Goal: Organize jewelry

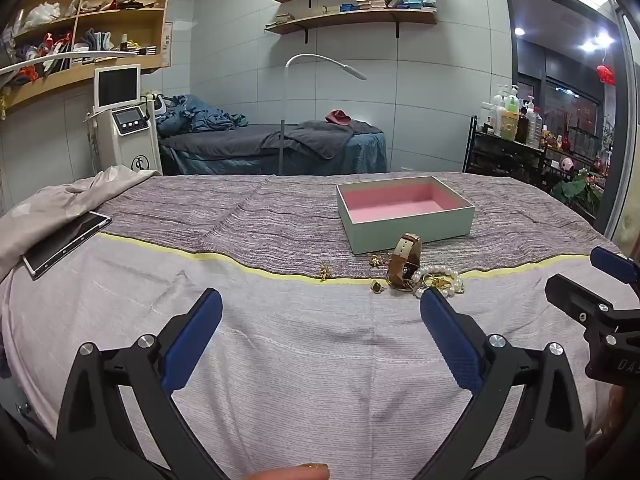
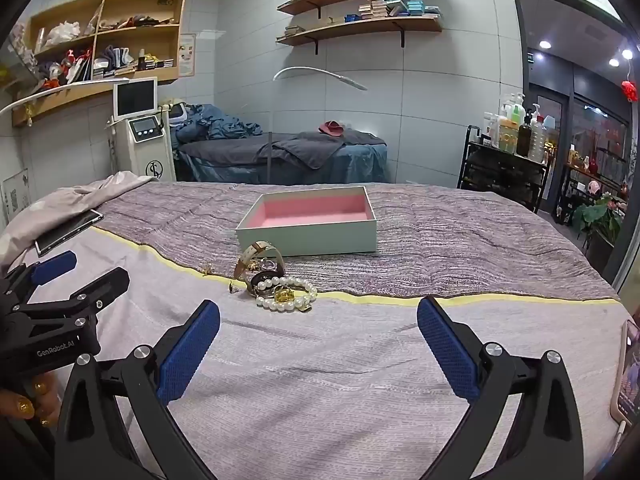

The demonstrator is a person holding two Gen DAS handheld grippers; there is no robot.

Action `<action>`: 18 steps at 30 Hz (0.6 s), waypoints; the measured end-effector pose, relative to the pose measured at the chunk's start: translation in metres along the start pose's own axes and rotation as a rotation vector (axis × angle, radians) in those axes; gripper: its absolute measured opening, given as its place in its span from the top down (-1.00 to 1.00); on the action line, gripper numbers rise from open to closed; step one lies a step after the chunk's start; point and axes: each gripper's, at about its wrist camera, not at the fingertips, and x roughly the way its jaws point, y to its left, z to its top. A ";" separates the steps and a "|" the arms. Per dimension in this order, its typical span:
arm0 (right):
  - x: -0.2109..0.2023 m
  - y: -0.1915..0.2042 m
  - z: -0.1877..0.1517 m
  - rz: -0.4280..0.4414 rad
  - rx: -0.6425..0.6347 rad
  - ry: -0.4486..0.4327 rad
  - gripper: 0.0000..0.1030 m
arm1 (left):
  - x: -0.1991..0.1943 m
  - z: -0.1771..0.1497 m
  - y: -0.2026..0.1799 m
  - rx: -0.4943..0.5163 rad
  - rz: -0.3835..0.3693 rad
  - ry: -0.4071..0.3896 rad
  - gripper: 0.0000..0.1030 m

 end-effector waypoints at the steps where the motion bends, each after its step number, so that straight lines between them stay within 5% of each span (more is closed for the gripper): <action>1: 0.000 0.000 0.000 0.000 -0.001 0.002 -0.88 | 0.000 0.000 0.000 -0.001 0.001 0.001 -0.90; 18: -0.003 -0.003 0.001 -0.006 0.009 0.001 -0.88 | -0.001 -0.001 0.000 0.003 0.002 0.005 -0.90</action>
